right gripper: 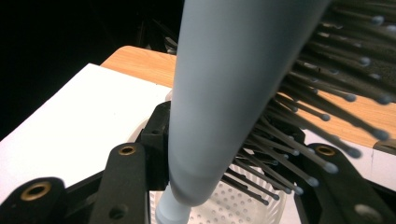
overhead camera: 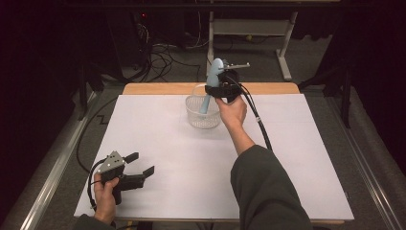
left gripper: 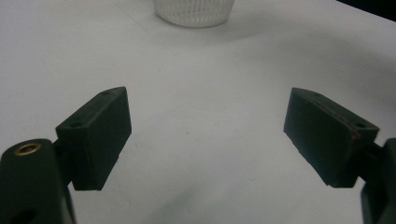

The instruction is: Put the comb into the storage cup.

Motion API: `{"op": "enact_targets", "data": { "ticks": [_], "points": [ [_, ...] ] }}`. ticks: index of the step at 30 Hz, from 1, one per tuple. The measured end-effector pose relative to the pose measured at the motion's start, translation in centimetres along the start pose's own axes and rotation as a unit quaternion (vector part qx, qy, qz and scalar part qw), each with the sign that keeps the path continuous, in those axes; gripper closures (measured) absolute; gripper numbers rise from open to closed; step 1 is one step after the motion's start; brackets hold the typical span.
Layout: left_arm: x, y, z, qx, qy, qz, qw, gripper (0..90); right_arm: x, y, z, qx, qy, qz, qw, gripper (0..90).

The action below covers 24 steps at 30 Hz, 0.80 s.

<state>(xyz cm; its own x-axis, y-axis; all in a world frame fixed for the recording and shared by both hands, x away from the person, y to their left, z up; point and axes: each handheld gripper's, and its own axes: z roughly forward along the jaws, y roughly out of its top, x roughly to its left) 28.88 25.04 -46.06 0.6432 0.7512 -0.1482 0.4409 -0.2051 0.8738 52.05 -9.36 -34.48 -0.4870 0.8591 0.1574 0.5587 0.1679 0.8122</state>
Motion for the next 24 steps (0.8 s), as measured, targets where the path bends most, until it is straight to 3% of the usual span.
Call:
{"op": "enact_targets", "data": {
  "ticks": [24],
  "points": [
    [-0.1, 0.0, 0.0, 0.000, 0.001, 0.003, 1.0000, 16.1, 1.2, -0.8, 1.3, 0.005, -0.012, -0.015, 0.9998, 52.9]
  ]
}}
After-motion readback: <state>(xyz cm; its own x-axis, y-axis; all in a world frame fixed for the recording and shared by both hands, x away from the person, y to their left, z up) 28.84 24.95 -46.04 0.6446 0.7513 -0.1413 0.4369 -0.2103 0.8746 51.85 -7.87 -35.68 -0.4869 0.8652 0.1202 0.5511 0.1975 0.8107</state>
